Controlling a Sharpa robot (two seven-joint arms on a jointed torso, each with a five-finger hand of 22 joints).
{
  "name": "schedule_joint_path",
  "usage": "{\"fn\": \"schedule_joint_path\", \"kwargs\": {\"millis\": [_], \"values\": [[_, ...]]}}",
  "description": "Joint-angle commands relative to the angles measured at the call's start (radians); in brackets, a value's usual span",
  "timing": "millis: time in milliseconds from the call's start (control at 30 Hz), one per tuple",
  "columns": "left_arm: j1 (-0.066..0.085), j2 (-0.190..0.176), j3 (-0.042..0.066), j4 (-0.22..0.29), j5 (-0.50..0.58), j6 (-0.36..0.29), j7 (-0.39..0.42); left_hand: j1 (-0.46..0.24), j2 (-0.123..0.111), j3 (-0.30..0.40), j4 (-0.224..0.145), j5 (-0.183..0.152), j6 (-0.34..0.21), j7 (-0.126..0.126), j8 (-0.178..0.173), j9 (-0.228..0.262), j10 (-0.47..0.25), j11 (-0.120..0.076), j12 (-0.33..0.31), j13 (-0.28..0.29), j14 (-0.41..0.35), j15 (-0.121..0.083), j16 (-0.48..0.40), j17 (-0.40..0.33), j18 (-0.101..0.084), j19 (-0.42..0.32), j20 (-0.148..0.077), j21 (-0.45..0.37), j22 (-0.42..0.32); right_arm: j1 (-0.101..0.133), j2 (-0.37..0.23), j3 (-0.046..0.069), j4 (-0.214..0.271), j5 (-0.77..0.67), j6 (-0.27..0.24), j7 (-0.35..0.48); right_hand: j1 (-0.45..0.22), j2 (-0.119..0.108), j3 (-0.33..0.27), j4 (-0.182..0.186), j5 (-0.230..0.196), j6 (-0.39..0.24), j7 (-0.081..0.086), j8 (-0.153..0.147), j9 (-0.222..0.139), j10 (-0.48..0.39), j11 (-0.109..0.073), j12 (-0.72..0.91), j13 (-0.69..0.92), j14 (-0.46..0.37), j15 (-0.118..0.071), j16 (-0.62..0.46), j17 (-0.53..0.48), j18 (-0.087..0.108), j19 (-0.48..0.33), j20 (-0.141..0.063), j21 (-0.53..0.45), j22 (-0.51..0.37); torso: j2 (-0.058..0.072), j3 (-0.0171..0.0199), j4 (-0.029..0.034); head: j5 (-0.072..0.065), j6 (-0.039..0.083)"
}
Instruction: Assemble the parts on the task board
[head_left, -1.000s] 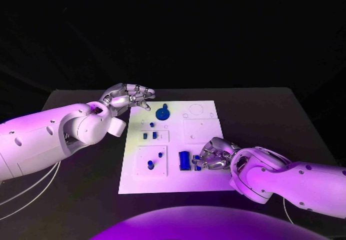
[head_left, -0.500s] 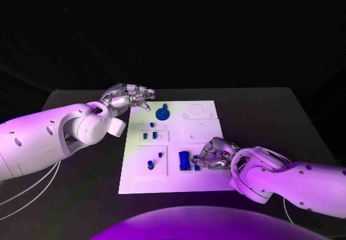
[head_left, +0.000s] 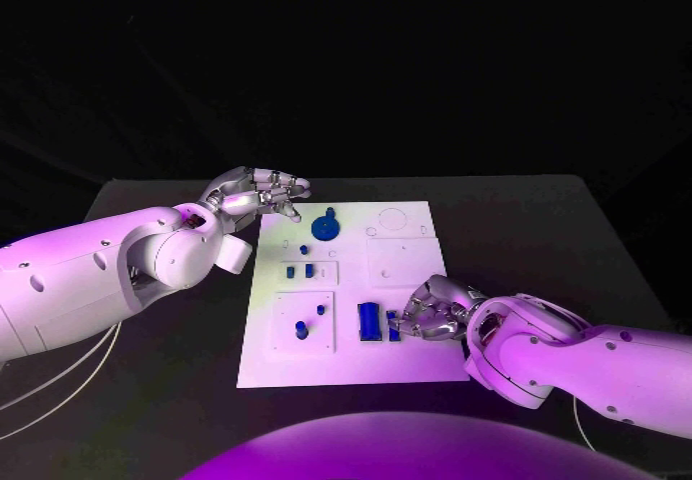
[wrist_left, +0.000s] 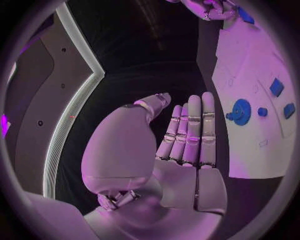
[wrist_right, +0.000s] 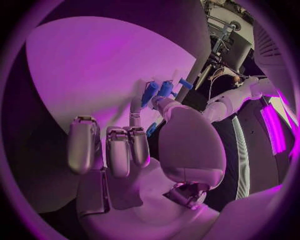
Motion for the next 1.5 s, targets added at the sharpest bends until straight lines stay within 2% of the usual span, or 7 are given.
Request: {"fn": "schedule_joint_path", "kwargs": {"millis": [33, 367, 567, 600, 833, 1100, 1500], "values": [[0.000, 0.002, 0.001, 0.001, -0.002, 0.017, 0.005, 0.003, 0.006, 0.000, 0.007, 0.003, -0.007, 0.001, -0.005, -0.001, -0.007, 0.001, 0.004, -0.001, 0.000, 0.005, -0.006, -0.002, 0.013, 0.007, -0.001, -0.005, -0.002, -0.001, -0.002, 0.000, 0.008, -0.008, 0.021, 0.020, 0.008, -0.001, -0.009, 0.002, 0.004, -0.002, 0.005, -0.004, -0.002, 0.083, -0.002, -0.003, 0.230, 0.091, -0.004, -0.001, 0.205, -0.009, 0.026, -0.003, -0.004, 0.193, 0.000, 0.0004, -0.0012, 0.001, 0.000], [0.000, 0.002, 0.001, 0.000, -0.002, 0.017, 0.004, 0.003, 0.006, 0.000, 0.007, 0.003, -0.007, 0.001, -0.005, -0.001, -0.007, 0.001, 0.004, -0.001, 0.000, 0.005, -0.006, -0.002, 0.013, 0.007, -0.001, -0.005, -0.002, -0.001, -0.011, 0.000, 0.018, -0.002, 0.019, 0.040, -0.019, 0.017, -0.075, 0.015, 0.006, 0.001, 0.007, -0.008, -0.008, 0.083, 0.000, -0.003, 0.231, 0.091, -0.002, -0.001, 0.205, -0.009, 0.027, -0.001, -0.001, 0.194, 0.000, -0.0004, 0.0005, -0.001, 0.000], [0.000, 0.001, 0.000, 0.000, -0.002, 0.017, 0.004, 0.003, 0.006, 0.000, 0.007, 0.003, -0.007, 0.001, -0.005, -0.001, -0.007, 0.001, 0.004, -0.001, 0.000, 0.005, -0.006, -0.002, 0.013, 0.007, -0.001, -0.005, -0.002, -0.001, -0.022, 0.000, 0.022, 0.004, 0.055, 0.049, -0.005, 0.018, -0.096, 0.012, 0.007, 0.001, 0.006, -0.009, -0.010, 0.083, -0.001, -0.002, 0.231, 0.092, -0.002, 0.000, 0.207, -0.009, 0.027, -0.001, -0.002, 0.194, 0.001, -0.0008, 0.0006, 0.001, 0.000], [0.000, 0.001, 0.000, 0.000, -0.002, 0.017, 0.004, 0.003, 0.006, 0.000, 0.007, 0.003, -0.007, 0.001, -0.005, -0.001, -0.007, 0.001, 0.004, -0.001, 0.000, 0.005, -0.006, -0.002, 0.013, 0.007, -0.001, -0.005, -0.002, -0.001, -0.024, 0.000, 0.023, 0.007, 0.069, 0.053, 0.006, 0.025, -0.123, 0.011, -0.111, 0.005, 0.004, -0.006, -0.009, 0.083, -0.002, -0.002, 0.231, 0.091, -0.003, -0.001, 0.206, -0.009, 0.026, -0.001, -0.003, 0.194, 0.001, -0.0009, 0.0005, 0.001, 0.000], [0.000, 0.000, 0.000, 0.001, -0.002, 0.017, 0.003, 0.003, 0.006, 0.000, 0.007, 0.003, -0.007, 0.001, -0.005, -0.001, -0.007, 0.001, 0.004, -0.001, 0.000, 0.005, -0.006, -0.002, 0.013, 0.007, -0.001, -0.005, -0.002, -0.003, -0.041, 0.000, 0.030, 0.019, 0.129, 0.067, 0.094, 0.061, -0.230, 0.012, -0.168, 0.005, 0.006, -0.013, -0.021, 0.084, -0.001, -0.001, 0.232, 0.092, -0.002, -0.001, 0.207, -0.009, 0.027, -0.001, -0.001, 0.194, 0.000, -0.0012, 0.0001, 0.002, 0.000], [0.000, 0.000, 0.000, 0.000, -0.003, 0.017, 0.000, 0.003, 0.007, 0.000, 0.007, 0.003, -0.007, 0.002, -0.005, -0.001, -0.008, 0.001, 0.005, -0.001, -0.001, 0.005, -0.007, -0.002, 0.013, 0.007, -0.001, -0.006, -0.003, -0.006, -0.054, -0.001, 0.037, 0.042, 0.154, 0.075, 0.100, 0.065, -0.239, 0.013, -0.171, 0.005, 0.006, -0.014, -0.022, 0.084, 0.000, 0.000, 0.233, 0.092, -0.002, -0.001, 0.207, -0.009, 0.027, -0.001, -0.001, 0.194, 0.000, -0.0011, -0.0001, 0.001, 0.000], [0.000, 0.000, 0.000, 0.001, -0.006, 0.019, -0.004, 0.004, 0.008, 0.001, 0.008, 0.003, -0.007, 0.002, -0.005, -0.001, -0.008, 0.001, 0.005, -0.001, -0.001, 0.005, -0.007, -0.002, 0.013, 0.007, -0.001, -0.006, -0.003, -0.007, -0.057, -0.001, 0.032, 0.057, 0.151, 0.077, 0.090, 0.092, -0.272, 0.016, -0.159, 0.009, 0.006, -0.015, -0.026, 0.085, 0.000, 0.002, 0.234, 0.092, -0.002, 0.001, 0.211, -0.010, 0.028, 0.000, 0.002, 0.195, 0.001, -0.0007, 0.0009, 0.001, 0.000]]}}
